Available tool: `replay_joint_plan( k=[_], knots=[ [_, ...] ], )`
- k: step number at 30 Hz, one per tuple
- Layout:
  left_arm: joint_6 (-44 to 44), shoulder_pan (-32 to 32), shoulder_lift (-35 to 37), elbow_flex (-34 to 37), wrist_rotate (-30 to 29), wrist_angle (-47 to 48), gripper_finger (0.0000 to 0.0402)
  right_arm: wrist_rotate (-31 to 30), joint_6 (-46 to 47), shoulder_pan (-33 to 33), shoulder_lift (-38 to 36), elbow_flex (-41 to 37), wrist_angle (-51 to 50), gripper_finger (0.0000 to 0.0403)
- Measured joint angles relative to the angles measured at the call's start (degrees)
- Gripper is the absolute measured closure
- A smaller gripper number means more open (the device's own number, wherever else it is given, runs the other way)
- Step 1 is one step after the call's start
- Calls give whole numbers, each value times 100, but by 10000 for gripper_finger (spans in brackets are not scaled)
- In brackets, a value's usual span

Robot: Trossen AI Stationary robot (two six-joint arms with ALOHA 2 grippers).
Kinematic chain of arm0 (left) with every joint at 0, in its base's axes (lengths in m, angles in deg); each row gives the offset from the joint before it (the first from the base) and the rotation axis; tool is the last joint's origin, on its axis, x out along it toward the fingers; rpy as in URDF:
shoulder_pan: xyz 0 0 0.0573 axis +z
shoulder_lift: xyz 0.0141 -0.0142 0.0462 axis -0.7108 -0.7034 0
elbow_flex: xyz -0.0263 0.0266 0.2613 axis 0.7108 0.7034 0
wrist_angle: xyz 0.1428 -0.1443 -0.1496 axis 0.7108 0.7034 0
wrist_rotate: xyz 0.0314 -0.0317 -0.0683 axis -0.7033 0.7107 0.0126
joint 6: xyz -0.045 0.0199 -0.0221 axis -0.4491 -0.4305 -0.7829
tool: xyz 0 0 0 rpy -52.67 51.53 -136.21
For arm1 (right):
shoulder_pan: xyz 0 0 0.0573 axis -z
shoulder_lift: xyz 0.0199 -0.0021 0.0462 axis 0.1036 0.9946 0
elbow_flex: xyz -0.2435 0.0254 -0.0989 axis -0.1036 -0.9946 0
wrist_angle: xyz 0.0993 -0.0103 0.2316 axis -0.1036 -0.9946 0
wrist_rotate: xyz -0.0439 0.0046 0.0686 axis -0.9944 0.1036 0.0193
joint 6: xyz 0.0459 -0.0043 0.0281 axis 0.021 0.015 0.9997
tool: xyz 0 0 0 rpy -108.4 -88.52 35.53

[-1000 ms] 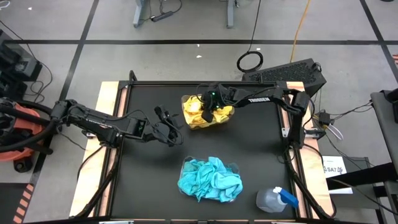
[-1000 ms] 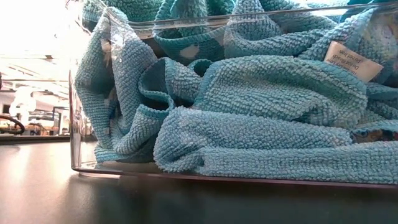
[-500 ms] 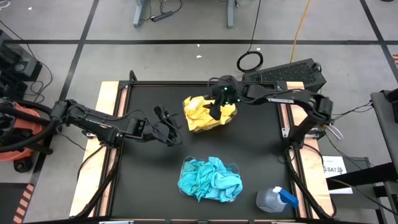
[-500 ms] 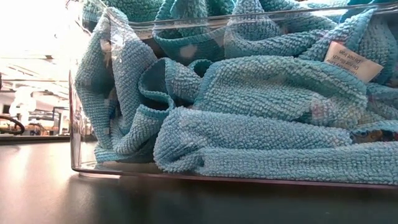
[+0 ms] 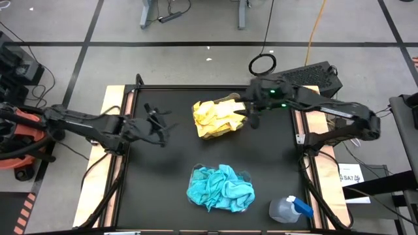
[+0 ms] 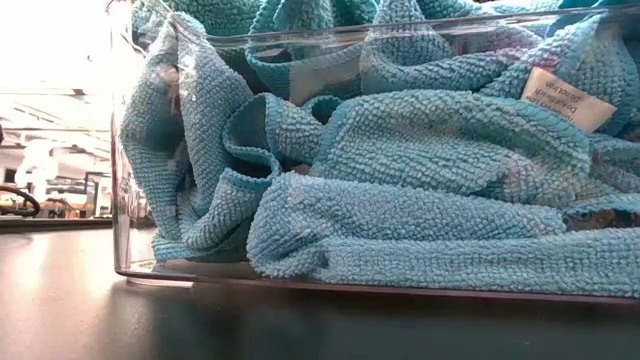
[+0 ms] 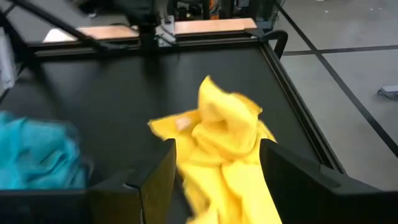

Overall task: Sort microfiber towel by color & place in baskets
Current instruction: Return to Home Position

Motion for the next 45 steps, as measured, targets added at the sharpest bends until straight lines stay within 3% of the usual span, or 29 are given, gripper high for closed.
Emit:
replay_joint_plan(
  k=[9,15,30,45],
  knots=[
    [-201,-253,1381,0,30,1092,142,-8,-100,-72,-1498,0,-1511,184],
    [-391,-441,2147,253,36,1279,142,-21,-28,-205,-2436,-266,-1749,184],
    [-473,-493,3950,2152,190,-33,142,63,627,-233,-4849,-2829,-771,184],
    [-305,-493,4654,3501,328,-1494,142,353,1241,-233,-6577,-4636,1085,184]
  ],
)
